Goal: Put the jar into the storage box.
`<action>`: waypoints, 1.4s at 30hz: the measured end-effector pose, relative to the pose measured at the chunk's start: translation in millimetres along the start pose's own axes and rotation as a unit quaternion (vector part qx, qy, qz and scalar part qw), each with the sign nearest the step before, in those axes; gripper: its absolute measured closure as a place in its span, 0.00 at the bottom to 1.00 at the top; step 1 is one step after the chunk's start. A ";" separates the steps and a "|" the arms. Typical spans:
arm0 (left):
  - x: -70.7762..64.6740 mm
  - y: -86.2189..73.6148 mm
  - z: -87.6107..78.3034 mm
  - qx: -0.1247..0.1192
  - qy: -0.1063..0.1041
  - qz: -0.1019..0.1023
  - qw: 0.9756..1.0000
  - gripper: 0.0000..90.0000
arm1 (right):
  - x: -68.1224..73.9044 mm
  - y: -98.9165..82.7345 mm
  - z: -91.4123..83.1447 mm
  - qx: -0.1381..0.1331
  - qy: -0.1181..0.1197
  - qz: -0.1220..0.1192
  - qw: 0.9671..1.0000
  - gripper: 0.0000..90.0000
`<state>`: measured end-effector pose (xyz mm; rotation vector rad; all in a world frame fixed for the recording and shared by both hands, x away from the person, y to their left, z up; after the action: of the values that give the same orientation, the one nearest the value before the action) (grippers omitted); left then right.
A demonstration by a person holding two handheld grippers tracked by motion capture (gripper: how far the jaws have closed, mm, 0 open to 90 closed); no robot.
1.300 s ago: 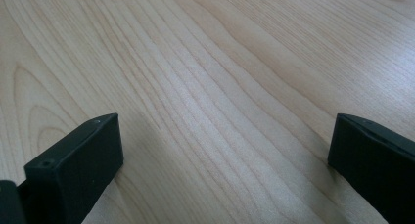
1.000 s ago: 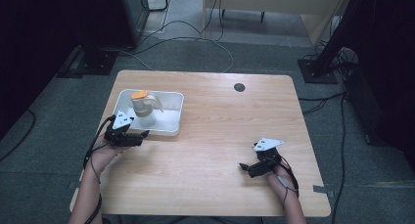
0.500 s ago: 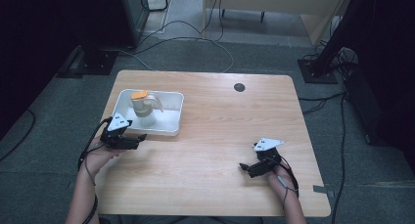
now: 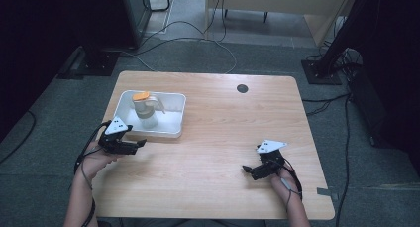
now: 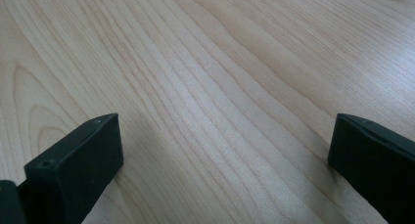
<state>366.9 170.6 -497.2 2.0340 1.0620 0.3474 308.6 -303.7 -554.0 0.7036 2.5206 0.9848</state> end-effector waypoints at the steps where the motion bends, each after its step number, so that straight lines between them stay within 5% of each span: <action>1: 0.3 -1.1 -0.3 0.004 -0.002 0.001 1.000 0.23 | 0.0 0.0 0.0 0.000 0.000 0.000 1.000 0.00; 26: 14.3 -25.0 9.2 0.067 0.005 -0.011 0.998 0.23 | 0.0 0.0 0.0 0.000 0.000 0.000 1.000 0.00; 42: 23.0 -33.0 14.3 0.076 0.022 -0.019 0.997 0.23 | 0.0 0.0 0.0 0.000 0.000 0.000 1.000 0.00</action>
<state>370.2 192.0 -534.0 2.1459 1.1847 0.3011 308.6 -303.7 -554.0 0.7029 2.5210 0.9846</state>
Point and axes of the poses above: each handheld gripper's, and its own axes: z roughly forward along the jaws, y roughly out of its top, x roughly to its left, the point moved 4 cm from there along z, roughly forward along the jaws, and after that the axes turned 12 degrees about -z, right-handed, at the moved point
